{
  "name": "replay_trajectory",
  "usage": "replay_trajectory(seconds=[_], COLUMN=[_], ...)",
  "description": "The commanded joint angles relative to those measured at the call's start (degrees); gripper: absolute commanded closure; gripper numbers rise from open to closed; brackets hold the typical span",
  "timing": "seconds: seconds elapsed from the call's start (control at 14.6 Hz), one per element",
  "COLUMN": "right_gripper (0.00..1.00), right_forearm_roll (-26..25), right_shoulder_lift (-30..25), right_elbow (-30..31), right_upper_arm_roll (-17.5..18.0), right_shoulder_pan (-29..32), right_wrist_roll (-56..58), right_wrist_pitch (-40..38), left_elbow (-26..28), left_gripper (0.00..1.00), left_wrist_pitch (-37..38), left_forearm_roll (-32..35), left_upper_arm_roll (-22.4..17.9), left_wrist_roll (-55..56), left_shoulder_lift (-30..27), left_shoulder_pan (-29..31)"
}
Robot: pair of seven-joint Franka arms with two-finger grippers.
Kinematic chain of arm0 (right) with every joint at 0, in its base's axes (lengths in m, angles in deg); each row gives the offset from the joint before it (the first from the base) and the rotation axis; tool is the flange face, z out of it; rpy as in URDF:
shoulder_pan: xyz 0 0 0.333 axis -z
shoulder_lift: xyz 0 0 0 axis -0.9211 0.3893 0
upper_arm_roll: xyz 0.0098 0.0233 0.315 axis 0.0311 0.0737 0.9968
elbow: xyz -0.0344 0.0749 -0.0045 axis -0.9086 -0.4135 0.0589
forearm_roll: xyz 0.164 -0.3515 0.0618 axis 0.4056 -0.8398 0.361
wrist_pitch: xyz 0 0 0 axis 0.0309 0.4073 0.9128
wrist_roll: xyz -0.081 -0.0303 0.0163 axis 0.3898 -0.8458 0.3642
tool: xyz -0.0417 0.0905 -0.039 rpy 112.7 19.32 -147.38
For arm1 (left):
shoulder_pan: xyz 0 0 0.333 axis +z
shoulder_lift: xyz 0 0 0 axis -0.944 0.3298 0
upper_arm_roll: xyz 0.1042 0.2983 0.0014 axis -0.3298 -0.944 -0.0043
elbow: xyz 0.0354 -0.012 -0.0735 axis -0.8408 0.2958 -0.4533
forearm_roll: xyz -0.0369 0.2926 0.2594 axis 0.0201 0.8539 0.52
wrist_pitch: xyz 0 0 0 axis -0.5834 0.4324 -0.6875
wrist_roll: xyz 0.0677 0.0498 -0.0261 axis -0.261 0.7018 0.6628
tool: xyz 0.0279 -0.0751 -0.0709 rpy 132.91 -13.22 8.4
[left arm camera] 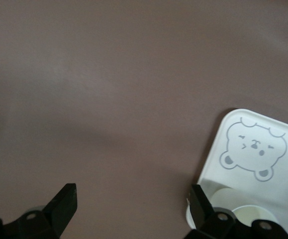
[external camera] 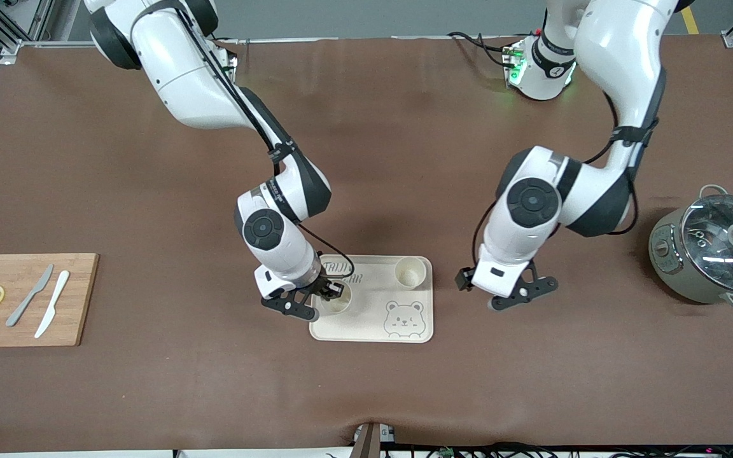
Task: Place white IKEA cup upright on tray with both arms
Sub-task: 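Open the right gripper on the tray cup while the left gripper withdraws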
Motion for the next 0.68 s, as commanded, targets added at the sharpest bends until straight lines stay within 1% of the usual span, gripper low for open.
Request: replay_trajectory(seconds=[0.0,0.21,0.48,0.62], right_gripper=[1.00,1.00,1.00,1.00], right_forearm_roll=[0.0,-0.1,-0.8,-0.8], right_shoulder_lift=[1.7,2.3,3.1,3.1], right_elbow=[-1.8,-1.5,-1.3,-1.3], right_upper_arm_roll=[-0.8,-0.9,-0.9,-0.9], right_shoulder_pan=[-1.4,-1.7,-2.5,-2.5], right_wrist_roll=[-1.3,-1.3,-1.4,-1.5], right_wrist_pitch=[1.0,1.7,3.4,3.4], left_elbow=[0.7,0.8,1.1,1.3], left_gripper=[0.00,0.00,0.00,0.00], left_wrist_pitch=[2.4,3.7,4.1,6.6], left_forearm_roll=[-2.5,-2.9,-2.8,-2.9], left_upper_arm_roll=[0.3,0.3,0.2,0.3], left_wrist_roll=[-6.4,-10.1,-12.3,-16.4], left_shoulder_lift=[-3.3,-4.1,-4.5,-5.7], left_shoulder_pan=[2.4,3.8,4.8,6.5])
